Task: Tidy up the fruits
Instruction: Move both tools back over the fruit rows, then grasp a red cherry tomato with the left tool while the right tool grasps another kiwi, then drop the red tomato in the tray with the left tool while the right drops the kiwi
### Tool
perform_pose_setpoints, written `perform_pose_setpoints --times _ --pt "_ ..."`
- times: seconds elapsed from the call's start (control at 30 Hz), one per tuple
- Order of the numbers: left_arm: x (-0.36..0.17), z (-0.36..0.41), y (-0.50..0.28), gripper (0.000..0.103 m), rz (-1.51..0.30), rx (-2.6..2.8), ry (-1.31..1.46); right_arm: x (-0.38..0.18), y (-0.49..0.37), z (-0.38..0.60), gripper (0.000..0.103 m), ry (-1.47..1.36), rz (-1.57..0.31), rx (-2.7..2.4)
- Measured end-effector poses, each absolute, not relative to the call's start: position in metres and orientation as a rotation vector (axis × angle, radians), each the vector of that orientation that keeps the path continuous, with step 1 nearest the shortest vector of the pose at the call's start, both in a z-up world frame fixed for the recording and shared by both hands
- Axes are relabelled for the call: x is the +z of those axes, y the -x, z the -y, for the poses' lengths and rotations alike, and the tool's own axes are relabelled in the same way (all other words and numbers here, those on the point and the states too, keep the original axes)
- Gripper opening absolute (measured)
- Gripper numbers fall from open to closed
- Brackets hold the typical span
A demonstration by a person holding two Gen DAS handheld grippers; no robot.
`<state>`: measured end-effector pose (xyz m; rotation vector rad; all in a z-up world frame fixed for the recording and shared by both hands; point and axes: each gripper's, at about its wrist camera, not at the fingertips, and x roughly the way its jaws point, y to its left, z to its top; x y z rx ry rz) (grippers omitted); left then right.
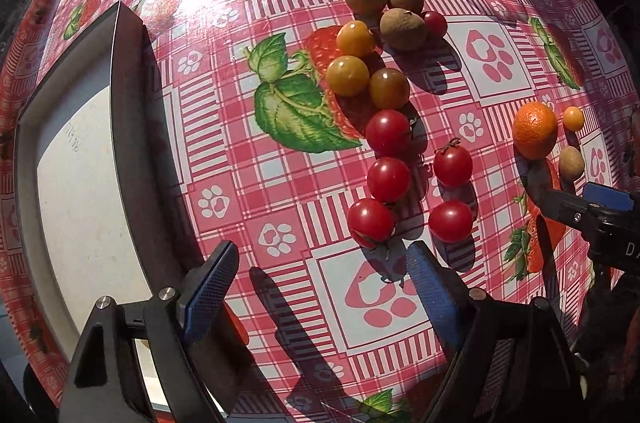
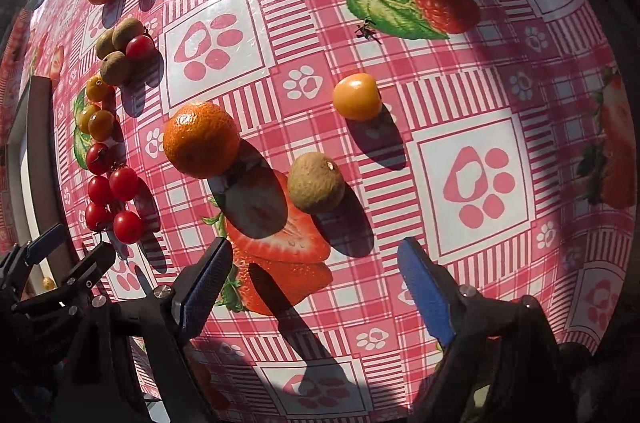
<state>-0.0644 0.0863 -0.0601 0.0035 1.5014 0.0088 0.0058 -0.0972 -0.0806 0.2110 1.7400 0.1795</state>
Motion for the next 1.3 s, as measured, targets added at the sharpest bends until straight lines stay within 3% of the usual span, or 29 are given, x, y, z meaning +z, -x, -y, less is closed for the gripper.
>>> perform_pose_setpoints --times 0.1,0.13,0.17,0.2,0.3,0.4,0.47,0.53,0.63,0.8,1.3 --pt "-0.062 -0.083 0.059 0.087 -1.491 0.016 0.004 -0.082 -0.026 0.087 0.087 -0.191 -1.716 0.194" --pt "-0.062 -0.082 0.058 0.083 -1.490 0.016 0.004 -0.082 -0.031 0.087 0.087 -0.192 -1.709 0.199" --pt "-0.063 -0.077 0.050 0.071 -1.494 0.014 -0.001 -0.082 -0.037 0.084 0.086 -0.193 -1.704 0.203" --pt "-0.068 -0.075 0.047 0.069 -1.505 0.015 -0.003 -0.082 -0.043 0.080 0.085 -0.191 -1.700 0.207" --pt "-0.069 -0.070 0.043 0.067 -1.494 0.018 -0.001 -0.078 -0.055 0.069 0.071 -0.160 -1.682 0.217" --pt "-0.068 -0.064 0.043 0.056 -1.484 0.010 0.000 -0.075 -0.059 0.062 0.053 -0.122 -1.666 0.225" --pt "-0.067 -0.061 0.041 0.043 -1.475 -0.002 -0.005 -0.074 -0.062 0.058 0.034 -0.108 -1.656 0.227" --pt "-0.067 -0.056 0.039 0.038 -1.469 -0.012 -0.013 -0.069 -0.064 0.055 0.027 -0.118 -1.655 0.238" --pt "-0.062 -0.054 0.037 0.023 -1.466 -0.038 -0.013 -0.069 -0.070 0.055 0.027 -0.141 -1.658 0.258" --pt "-0.055 -0.062 0.040 0.023 -1.469 -0.053 0.048 -0.073 -0.066 0.073 0.027 -0.272 -1.670 0.273" --pt "-0.026 -0.093 0.073 0.023 -1.432 -0.048 0.119 -0.045 -0.020 0.065 0.027 -0.308 -1.665 0.332"
